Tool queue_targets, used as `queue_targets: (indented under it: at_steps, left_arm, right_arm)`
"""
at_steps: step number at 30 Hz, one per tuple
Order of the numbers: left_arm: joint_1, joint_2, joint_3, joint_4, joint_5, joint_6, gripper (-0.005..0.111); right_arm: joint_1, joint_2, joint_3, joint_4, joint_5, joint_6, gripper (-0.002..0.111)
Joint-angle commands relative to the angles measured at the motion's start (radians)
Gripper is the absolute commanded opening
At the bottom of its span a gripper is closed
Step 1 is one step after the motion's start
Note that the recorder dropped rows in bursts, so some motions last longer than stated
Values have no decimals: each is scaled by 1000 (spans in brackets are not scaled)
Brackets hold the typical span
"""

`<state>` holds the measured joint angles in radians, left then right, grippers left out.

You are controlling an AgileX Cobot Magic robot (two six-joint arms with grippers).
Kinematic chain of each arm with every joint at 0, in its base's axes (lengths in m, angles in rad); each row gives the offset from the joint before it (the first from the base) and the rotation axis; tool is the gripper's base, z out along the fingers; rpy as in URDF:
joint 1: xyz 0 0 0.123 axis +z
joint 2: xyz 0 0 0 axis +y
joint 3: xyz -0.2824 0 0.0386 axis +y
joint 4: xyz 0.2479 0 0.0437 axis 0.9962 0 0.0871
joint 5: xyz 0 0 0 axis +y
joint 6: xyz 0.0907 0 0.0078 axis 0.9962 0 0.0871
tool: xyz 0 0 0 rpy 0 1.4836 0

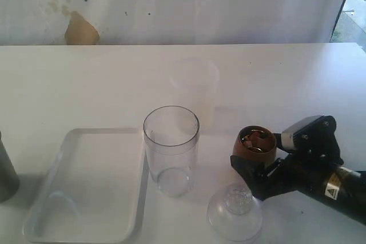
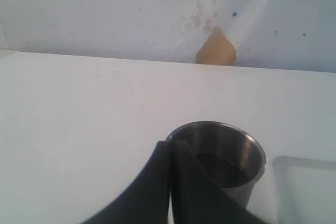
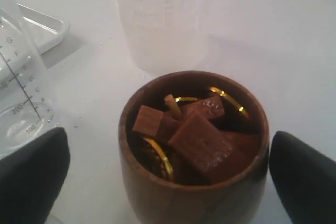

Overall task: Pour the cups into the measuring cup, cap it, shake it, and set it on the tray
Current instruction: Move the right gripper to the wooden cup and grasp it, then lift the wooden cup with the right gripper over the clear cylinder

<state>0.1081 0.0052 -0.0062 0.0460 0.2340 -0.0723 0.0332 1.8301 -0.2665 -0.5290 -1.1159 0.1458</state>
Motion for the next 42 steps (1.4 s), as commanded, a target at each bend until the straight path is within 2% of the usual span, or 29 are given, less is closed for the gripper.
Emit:
queue_targets:
  at_steps: [1,42]
  left_arm:
    - [0,-5,6,-5,0,3,0]
    - [0,-5,6,-5,0,3,0]
  right_arm:
    - [-2,33,-35,-4,-16,-12,95]
    - [-2,173,-141,-15,38,-13,95]
